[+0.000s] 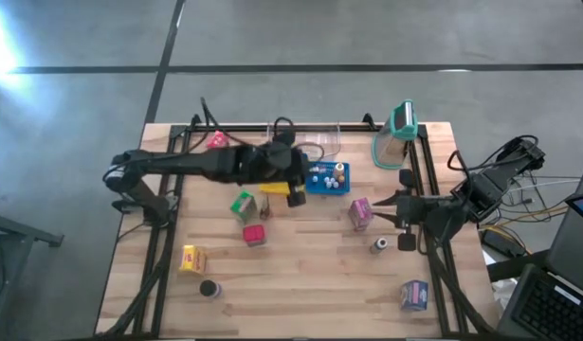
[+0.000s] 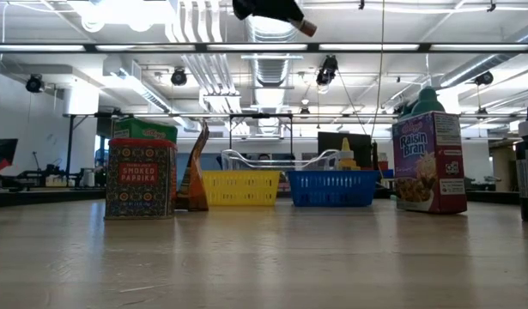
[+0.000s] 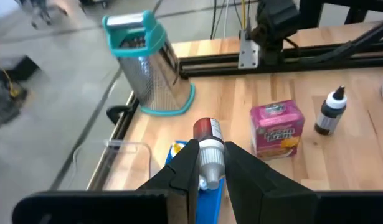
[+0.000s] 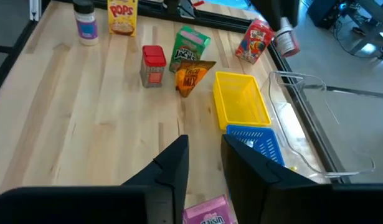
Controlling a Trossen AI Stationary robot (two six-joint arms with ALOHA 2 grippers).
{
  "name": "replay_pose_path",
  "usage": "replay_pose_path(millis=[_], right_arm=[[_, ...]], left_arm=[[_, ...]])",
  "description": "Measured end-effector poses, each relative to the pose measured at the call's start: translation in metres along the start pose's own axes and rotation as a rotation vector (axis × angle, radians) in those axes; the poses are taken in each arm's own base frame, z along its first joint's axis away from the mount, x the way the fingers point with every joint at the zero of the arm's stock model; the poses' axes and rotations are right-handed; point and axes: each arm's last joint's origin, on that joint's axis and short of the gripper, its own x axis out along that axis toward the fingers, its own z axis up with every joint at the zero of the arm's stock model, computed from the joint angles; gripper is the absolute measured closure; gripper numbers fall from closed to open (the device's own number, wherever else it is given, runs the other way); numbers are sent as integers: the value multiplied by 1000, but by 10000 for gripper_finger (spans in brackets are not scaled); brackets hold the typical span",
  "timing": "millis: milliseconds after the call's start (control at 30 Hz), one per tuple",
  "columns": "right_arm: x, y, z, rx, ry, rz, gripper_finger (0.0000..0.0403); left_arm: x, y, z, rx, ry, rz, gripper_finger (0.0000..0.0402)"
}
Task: Pick & Place Kitchen Items
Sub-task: Put the orange food coloring bottle into the blue bin
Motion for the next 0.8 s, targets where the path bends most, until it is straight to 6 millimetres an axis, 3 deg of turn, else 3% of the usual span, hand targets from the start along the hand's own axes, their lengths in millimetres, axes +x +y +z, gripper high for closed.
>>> replay_pose_path(millis=[300,467,800], right_arm=[[-4,-8,-10,-22,63,-53,358],[-18,-21,-16,25,62,-22,391],[-40,-45,-36,81,-10,30,394]], left_arm=[[15,33,-11,-58,67,-58,333],[32,39,-24,-65,140,-85,333],[68,44,-32,-43,252,-99,333]])
